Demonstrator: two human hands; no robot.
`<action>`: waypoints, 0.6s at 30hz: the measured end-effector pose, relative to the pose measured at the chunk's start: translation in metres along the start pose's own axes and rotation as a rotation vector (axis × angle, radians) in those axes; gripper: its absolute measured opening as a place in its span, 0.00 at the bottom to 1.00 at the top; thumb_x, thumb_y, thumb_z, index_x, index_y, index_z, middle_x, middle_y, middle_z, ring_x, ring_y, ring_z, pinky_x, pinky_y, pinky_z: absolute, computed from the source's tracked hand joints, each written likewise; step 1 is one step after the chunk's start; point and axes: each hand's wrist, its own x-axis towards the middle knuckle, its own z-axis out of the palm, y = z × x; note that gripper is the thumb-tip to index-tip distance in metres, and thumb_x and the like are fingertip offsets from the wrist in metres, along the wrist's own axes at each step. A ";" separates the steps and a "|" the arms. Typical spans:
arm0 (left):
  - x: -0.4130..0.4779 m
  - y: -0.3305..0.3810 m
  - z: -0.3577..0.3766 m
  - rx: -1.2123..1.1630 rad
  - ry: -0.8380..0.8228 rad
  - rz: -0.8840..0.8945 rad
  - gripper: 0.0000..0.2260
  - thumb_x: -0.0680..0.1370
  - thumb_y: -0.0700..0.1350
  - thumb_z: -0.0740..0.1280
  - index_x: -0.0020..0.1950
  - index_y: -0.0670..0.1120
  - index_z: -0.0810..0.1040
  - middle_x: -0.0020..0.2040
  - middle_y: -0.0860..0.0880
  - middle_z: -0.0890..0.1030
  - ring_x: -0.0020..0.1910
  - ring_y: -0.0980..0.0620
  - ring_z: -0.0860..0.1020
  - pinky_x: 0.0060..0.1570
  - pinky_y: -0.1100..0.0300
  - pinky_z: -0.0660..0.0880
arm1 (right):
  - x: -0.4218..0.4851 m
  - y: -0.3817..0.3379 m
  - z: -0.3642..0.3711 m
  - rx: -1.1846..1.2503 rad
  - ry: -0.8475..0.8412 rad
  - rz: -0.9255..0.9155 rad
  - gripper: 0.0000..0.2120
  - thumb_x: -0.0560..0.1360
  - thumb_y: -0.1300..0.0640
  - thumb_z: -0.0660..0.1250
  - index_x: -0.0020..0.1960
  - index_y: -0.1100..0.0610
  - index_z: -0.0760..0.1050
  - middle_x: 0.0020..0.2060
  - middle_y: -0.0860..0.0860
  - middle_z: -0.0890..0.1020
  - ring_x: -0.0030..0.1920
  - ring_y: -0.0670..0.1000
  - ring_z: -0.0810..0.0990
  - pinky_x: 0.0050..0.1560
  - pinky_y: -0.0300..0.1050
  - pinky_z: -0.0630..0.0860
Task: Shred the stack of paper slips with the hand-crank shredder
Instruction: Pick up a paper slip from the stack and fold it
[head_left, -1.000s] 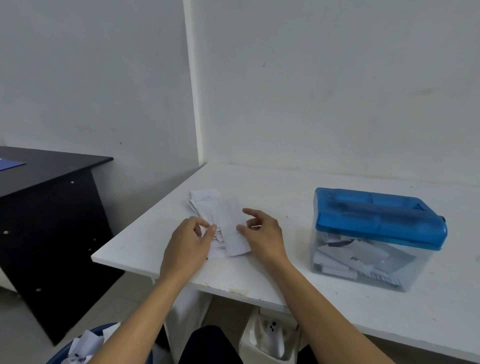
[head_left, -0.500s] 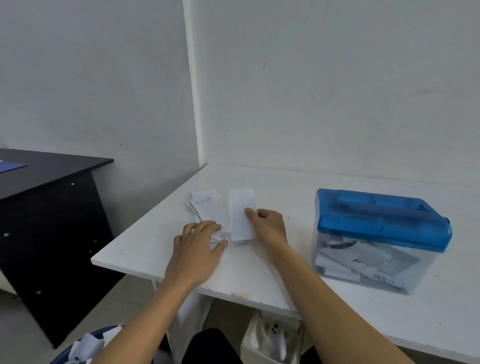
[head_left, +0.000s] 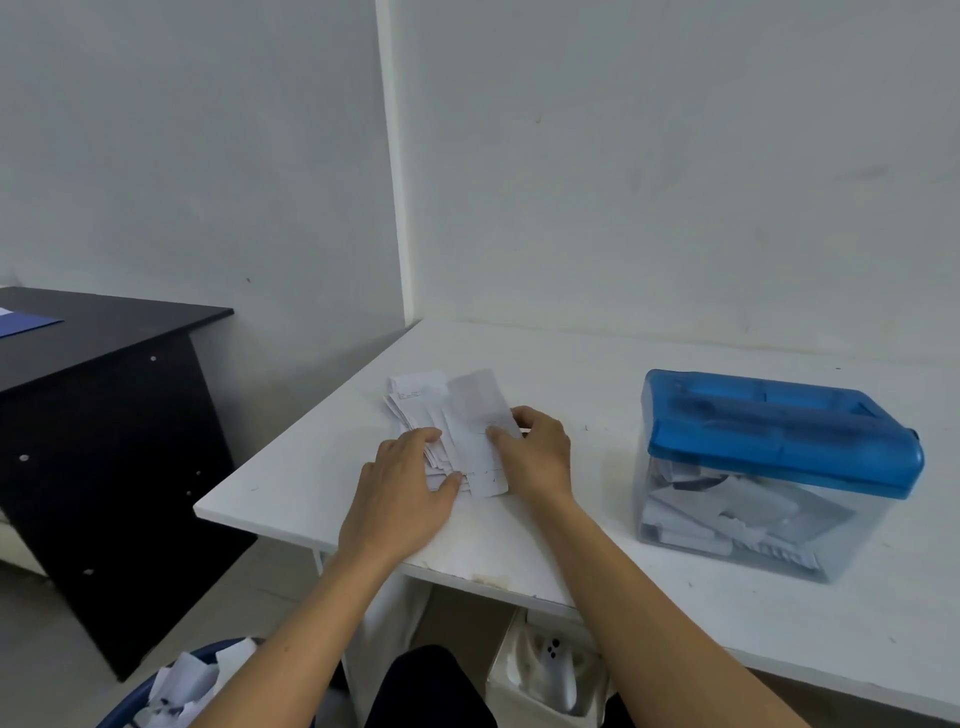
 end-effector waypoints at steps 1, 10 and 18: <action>0.000 -0.001 -0.001 -0.041 0.011 -0.014 0.22 0.79 0.55 0.68 0.72 0.54 0.69 0.68 0.56 0.73 0.68 0.53 0.70 0.67 0.52 0.69 | 0.001 0.001 -0.002 0.060 0.019 0.003 0.06 0.77 0.57 0.69 0.53 0.54 0.80 0.47 0.46 0.82 0.44 0.40 0.79 0.33 0.26 0.69; 0.006 -0.007 -0.004 -0.206 0.057 -0.053 0.15 0.82 0.59 0.60 0.61 0.54 0.80 0.57 0.58 0.77 0.56 0.55 0.71 0.54 0.48 0.79 | -0.002 -0.001 -0.006 0.309 -0.067 -0.042 0.20 0.76 0.60 0.72 0.66 0.53 0.74 0.57 0.46 0.81 0.55 0.46 0.80 0.45 0.32 0.76; 0.003 -0.007 -0.003 -0.222 0.014 -0.008 0.19 0.81 0.63 0.56 0.52 0.51 0.80 0.43 0.53 0.78 0.45 0.53 0.78 0.45 0.46 0.80 | -0.013 -0.003 0.005 0.212 -0.227 -0.254 0.16 0.77 0.62 0.68 0.64 0.52 0.76 0.56 0.44 0.83 0.55 0.43 0.81 0.52 0.38 0.79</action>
